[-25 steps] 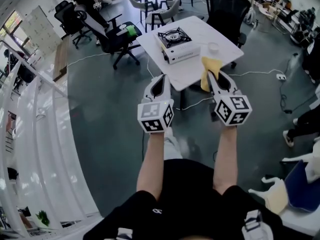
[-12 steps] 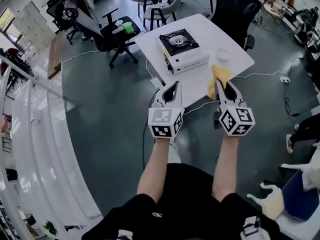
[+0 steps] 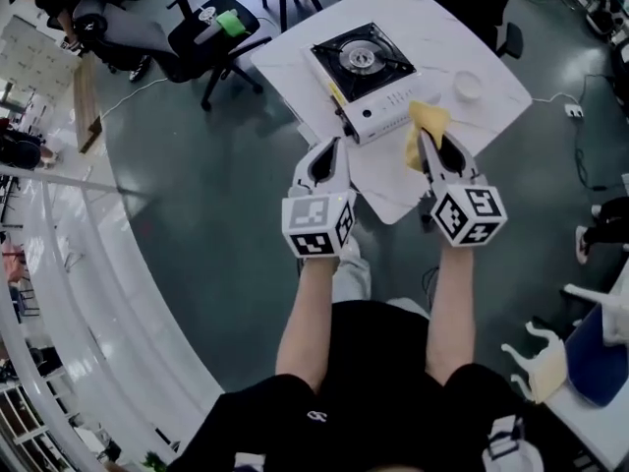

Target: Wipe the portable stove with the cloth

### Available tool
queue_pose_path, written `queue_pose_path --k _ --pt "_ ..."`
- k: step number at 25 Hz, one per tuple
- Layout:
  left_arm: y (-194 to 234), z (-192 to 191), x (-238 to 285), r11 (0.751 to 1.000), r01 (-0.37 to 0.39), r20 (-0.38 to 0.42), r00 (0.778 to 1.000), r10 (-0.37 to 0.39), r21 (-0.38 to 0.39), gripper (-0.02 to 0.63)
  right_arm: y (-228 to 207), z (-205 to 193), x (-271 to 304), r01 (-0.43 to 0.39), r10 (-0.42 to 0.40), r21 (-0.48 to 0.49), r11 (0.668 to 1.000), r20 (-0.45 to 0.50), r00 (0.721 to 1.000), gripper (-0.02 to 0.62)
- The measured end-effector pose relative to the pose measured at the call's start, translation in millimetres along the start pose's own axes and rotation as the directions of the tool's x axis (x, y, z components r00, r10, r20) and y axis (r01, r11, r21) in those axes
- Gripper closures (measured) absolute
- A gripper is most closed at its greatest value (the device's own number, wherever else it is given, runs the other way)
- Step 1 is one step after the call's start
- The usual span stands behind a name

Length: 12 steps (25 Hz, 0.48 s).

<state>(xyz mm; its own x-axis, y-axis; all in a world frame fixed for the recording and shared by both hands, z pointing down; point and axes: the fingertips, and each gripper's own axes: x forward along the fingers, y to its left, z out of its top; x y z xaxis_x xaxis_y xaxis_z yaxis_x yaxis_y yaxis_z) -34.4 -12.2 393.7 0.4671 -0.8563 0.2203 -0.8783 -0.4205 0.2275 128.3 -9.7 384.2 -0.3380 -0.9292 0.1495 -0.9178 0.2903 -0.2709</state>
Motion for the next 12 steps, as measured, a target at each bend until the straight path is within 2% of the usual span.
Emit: queue_pose_path --k 6,12 --pt "25.4 -8.9 44.9 0.998 0.022 -0.042 0.999 -0.025 -0.059 0.612 -22.6 1.7 33.8 0.052 -0.052 -0.014 0.999 -0.038 0.998 0.537" --pt "13.7 -23.5 82.1 0.993 0.072 -0.086 0.993 -0.080 -0.095 0.612 -59.1 5.9 35.1 0.133 -0.135 -0.032 0.991 -0.066 0.989 0.537"
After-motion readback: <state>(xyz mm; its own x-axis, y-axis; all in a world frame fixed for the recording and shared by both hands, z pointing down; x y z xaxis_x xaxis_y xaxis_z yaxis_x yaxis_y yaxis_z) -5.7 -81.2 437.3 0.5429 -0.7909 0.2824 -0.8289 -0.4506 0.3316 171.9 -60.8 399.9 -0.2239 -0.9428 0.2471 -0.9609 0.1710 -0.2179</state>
